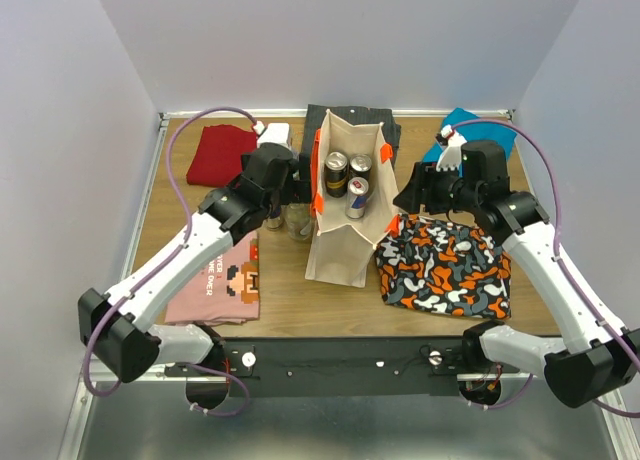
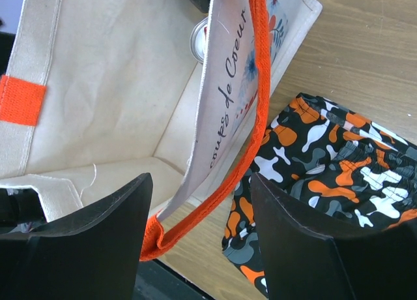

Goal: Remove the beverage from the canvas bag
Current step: Place the drink at the center of the board, then take out the drink from the canvas bag.

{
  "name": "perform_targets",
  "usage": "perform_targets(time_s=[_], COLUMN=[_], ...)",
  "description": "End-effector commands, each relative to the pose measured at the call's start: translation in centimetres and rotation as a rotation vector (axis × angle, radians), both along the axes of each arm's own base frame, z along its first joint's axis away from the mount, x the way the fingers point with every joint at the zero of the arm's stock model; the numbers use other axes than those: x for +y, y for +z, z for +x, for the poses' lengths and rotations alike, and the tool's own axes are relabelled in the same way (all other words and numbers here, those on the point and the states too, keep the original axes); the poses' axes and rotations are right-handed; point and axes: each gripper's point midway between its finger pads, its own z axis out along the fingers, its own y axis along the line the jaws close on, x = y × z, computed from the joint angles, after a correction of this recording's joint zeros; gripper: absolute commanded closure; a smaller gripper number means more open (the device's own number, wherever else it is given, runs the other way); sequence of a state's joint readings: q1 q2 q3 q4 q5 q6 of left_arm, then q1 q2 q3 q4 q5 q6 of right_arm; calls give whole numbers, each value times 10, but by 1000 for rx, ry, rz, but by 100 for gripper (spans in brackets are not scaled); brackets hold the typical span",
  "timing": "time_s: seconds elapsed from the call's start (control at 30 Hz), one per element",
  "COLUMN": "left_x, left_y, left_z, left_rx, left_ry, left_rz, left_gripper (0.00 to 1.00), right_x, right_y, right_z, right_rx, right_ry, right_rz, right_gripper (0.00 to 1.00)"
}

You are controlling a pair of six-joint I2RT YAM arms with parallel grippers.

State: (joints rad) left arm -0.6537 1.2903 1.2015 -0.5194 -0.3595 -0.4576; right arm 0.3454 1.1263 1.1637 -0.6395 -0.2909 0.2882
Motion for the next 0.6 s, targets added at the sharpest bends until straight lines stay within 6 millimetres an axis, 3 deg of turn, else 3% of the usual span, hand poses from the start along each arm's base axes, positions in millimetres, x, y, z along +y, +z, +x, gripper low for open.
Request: perform_targets(time_s=[0.0, 0.03, 0.23, 0.57], left_x=[8, 6, -5, -21], left_y=[60, 73, 109, 139], left_z=[-7, -8, -19, -29], left_rx=[-97, -120, -150, -189], left_ry=[3, -6, -92, -190], left_rz=[-68, -84, -145, -193], left_gripper=[1, 1, 1, 1], right_x=[-5, -5, -5, -16], right_y=[-5, -4, -4, -1], right_z=[-5, -5, -7, -11], right_rx=[14, 11, 7, -19], right_ry=[-30, -32, -30, -67], right_rz=[-5, -1, 4, -21], right_gripper=[30, 30, 29, 27])
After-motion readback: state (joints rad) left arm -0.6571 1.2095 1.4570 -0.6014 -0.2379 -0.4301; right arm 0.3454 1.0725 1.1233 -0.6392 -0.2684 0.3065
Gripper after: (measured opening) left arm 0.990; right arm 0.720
